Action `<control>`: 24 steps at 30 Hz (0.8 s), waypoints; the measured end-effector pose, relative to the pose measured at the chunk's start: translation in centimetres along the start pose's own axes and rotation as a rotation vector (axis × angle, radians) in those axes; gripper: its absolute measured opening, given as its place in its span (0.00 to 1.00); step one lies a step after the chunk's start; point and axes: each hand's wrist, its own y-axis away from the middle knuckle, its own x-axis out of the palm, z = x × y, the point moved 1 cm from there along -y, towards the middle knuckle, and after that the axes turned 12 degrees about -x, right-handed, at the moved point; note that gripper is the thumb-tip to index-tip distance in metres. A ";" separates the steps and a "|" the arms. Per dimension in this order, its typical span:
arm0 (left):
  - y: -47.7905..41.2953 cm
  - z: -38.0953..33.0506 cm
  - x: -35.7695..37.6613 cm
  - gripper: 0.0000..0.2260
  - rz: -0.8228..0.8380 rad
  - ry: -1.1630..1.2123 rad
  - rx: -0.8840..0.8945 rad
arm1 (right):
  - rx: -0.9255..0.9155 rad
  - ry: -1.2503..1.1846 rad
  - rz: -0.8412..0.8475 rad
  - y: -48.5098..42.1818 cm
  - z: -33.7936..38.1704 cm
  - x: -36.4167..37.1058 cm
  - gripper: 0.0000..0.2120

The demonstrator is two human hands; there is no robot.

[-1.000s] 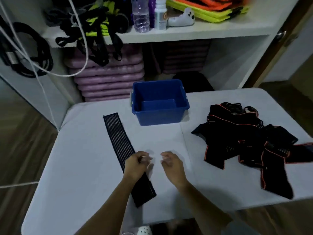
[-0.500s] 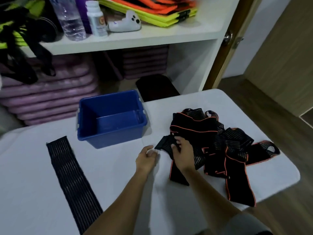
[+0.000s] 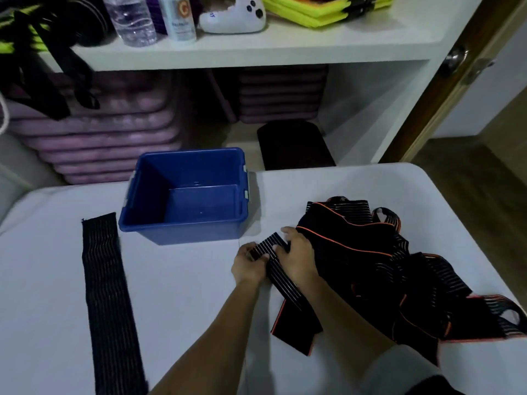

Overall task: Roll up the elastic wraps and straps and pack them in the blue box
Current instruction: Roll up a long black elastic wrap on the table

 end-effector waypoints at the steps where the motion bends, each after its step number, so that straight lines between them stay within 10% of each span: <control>1: 0.2 -0.2 -0.1 0.16 0.001 0.019 0.020 | 0.014 -0.063 0.002 -0.1 0.1 -0.2 0.21; 24: 10.0 -2.6 -23.1 0.17 -0.258 0.158 0.575 | -0.560 -0.488 0.144 5.5 22.1 2.5 0.15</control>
